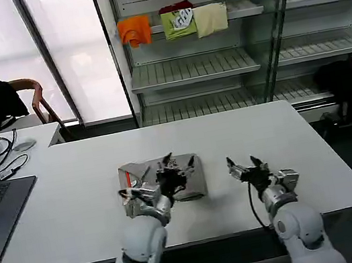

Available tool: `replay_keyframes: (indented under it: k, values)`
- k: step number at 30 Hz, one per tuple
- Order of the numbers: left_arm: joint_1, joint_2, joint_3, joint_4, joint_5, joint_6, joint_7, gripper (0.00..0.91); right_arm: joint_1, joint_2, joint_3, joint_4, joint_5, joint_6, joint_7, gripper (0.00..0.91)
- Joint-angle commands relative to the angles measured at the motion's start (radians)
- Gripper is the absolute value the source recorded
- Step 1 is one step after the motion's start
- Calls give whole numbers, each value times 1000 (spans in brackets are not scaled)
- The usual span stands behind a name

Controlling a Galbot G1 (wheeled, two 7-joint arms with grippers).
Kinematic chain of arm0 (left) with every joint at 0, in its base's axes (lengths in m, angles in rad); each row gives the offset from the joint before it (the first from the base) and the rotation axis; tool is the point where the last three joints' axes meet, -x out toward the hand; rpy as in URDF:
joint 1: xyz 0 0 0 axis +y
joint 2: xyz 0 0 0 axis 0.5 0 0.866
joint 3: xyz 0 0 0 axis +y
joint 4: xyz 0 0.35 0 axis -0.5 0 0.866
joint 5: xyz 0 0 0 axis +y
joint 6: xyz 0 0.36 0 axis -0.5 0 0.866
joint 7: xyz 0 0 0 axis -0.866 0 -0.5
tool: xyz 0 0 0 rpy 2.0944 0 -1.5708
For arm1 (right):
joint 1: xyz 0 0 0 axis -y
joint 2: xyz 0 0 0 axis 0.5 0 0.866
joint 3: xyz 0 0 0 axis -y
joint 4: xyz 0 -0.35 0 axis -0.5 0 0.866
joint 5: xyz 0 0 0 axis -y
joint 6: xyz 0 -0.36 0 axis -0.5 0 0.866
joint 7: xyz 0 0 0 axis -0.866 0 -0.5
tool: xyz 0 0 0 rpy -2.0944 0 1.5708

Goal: Fold and organize the clothes.

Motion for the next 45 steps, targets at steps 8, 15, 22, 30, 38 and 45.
replay_keyframes:
  k: [8, 15, 22, 30, 38, 45]
  values:
    - [170, 120, -397, -120, -131, 23, -8, 907, 71, 135, -200, -188, 89, -45, 51, 514]
    - [169, 90, -394, -110, -131, 32, -18, 907, 53, 129, -200, -172, 105, -44, 56, 0]
    - [176, 86, -404, -110, -131, 30, -21, 907, 22, 132, -172, -112, 125, -43, 55, 0]
    - [201, 73, -413, -110, -130, 24, -24, 907, -31, 67, -133, 24, 178, -44, 117, 0]
    - [230, 60, -404, -110, -127, 14, -21, 907, -91, -85, -84, 93, 9, -40, 35, 907]
    - [248, 47, -391, -114, -126, -32, -19, 907, -181, -73, -93, 173, -464, 72, -35, 907]
